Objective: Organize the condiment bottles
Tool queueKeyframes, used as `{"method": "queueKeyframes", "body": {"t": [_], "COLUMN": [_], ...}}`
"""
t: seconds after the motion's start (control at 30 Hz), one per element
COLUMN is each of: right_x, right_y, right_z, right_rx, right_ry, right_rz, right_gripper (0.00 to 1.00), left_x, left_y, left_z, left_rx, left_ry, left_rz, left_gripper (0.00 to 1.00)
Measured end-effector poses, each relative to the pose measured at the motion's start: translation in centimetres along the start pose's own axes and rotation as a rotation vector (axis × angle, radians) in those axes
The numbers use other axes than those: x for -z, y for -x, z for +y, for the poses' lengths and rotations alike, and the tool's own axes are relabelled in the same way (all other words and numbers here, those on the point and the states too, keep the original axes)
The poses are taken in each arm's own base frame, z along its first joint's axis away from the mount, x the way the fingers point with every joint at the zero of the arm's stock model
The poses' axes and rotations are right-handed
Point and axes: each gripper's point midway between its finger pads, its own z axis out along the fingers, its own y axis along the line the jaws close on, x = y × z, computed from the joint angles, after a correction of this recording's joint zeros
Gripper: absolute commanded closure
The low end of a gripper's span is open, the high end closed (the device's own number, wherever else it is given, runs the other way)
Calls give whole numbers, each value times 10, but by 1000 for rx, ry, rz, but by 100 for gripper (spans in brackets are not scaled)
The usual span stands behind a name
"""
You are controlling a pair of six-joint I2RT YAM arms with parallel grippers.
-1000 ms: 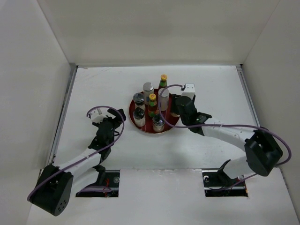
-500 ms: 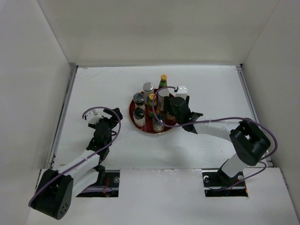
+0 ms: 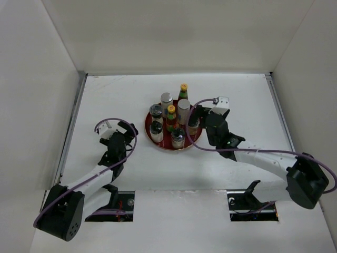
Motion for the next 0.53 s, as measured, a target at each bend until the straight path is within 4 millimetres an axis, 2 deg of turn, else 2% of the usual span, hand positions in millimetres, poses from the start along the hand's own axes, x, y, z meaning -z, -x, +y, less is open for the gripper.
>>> {"method": "queueKeyframes", "body": {"t": [0.1, 0.27, 0.4, 0.53], "right_x": [5, -2, -7, -8], "right_y": [5, -9, -19, -27], "right_z": [-18, -50, -54, -56], "right_rx": [-24, -25, -12, 4], "right_ry": [-43, -132, -154, -165], "right_rz": [-28, -9, 10, 27], "right_gripper": [0, 0, 0, 0], "left_x": [-5, -14, -17, -14], "left_y": [-3, 1, 7, 4], "left_z": [-2, -16, -24, -18], "left_rx": [-19, -49, -59, -79], "left_ry": [33, 76, 99, 128], "left_rz": [32, 82, 107, 133], "left_gripper": [0, 0, 0, 0]}}
